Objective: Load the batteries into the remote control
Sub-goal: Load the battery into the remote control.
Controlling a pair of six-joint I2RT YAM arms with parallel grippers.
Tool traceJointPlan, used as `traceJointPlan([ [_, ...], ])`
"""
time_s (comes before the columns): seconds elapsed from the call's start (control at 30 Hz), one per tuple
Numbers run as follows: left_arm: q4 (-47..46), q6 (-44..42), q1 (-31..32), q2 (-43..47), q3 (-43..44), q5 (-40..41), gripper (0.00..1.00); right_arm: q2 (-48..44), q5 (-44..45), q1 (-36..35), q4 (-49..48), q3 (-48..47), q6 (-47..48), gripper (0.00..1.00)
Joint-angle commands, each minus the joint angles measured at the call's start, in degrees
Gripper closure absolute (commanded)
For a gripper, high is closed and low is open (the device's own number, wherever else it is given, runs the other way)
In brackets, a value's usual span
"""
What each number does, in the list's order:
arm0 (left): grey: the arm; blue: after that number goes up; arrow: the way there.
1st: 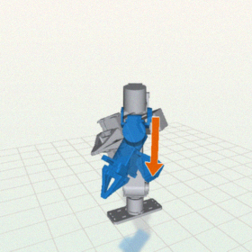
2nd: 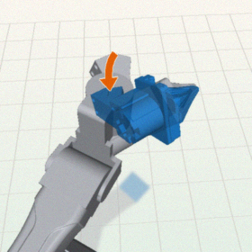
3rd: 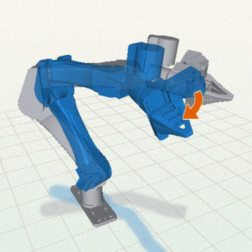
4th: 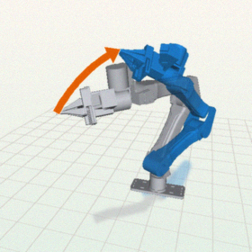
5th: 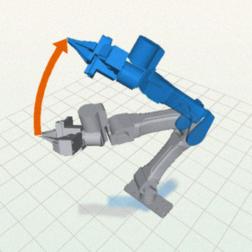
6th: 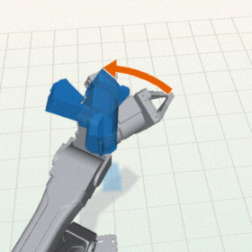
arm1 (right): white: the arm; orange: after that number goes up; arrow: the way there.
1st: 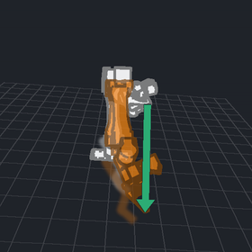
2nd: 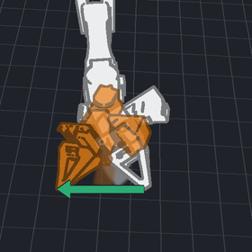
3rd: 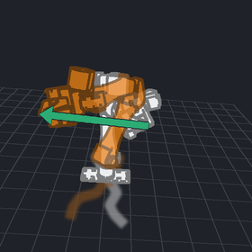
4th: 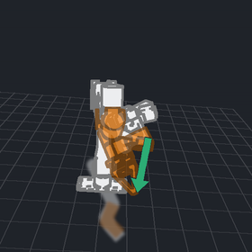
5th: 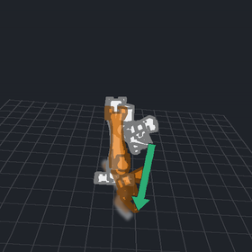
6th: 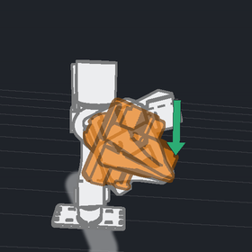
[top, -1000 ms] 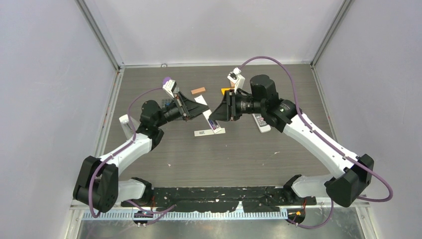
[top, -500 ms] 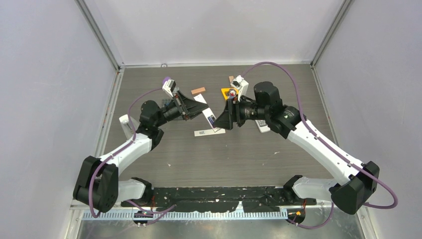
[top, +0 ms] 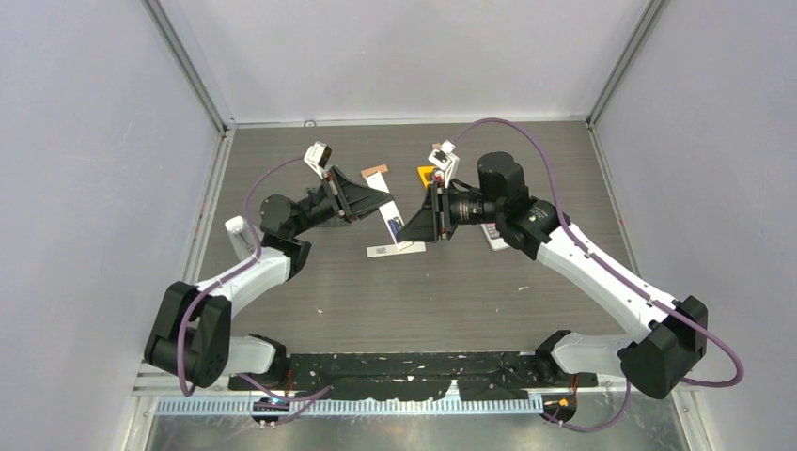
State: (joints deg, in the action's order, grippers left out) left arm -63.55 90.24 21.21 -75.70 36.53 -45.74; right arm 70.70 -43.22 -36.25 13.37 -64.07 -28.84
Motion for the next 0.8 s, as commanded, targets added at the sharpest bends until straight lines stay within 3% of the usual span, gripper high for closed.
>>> traceJointPlan([
  [0.0, -7.4, 2.5, 0.4, 0.6, 2.9, -2.3, 1.00, 1.2, -1.7, 0.1, -5.8, 0.1, -1.8, 0.78],
  [0.1, -7.3, 2.4, 0.4, 0.6, 2.9, -2.2, 1.00, 1.4, -1.7, 0.1, -6.2, 0.2, -2.2, 0.89],
  [0.2, -7.2, 2.3, 0.4, 0.7, 2.7, -1.9, 1.00, 1.4, -1.4, 0.1, -6.4, 0.1, -2.3, 0.91],
  [0.23, -6.9, 2.1, 0.4, 0.8, 2.7, -1.7, 1.00, 1.4, -1.3, 0.1, -6.4, 0.1, -2.4, 0.87],
  [0.27, -6.5, 1.9, 0.4, 0.9, 2.6, -1.6, 1.00, 1.3, -1.1, 0.2, -6.3, 0.1, -2.5, 0.75],
  [0.4, -3.0, -0.7, 0.4, 2.0, 2.7, -1.2, 1.00, 0.9, -0.5, 0.4, -6.5, 0.0, -3.4, 0.49],
  [0.6, 1.7, -4.2, 0.4, 3.4, 2.6, -1.3, 1.00, -1.2, -0.2, 1.1, -7.5, 0.2, -4.1, 0.24],
  [0.77, 2.4, -5.0, 0.4, 3.8, 2.3, -1.1, 1.00, -2.2, 0.3, 1.5, -8.4, 1.2, -3.5, 0.20],
])
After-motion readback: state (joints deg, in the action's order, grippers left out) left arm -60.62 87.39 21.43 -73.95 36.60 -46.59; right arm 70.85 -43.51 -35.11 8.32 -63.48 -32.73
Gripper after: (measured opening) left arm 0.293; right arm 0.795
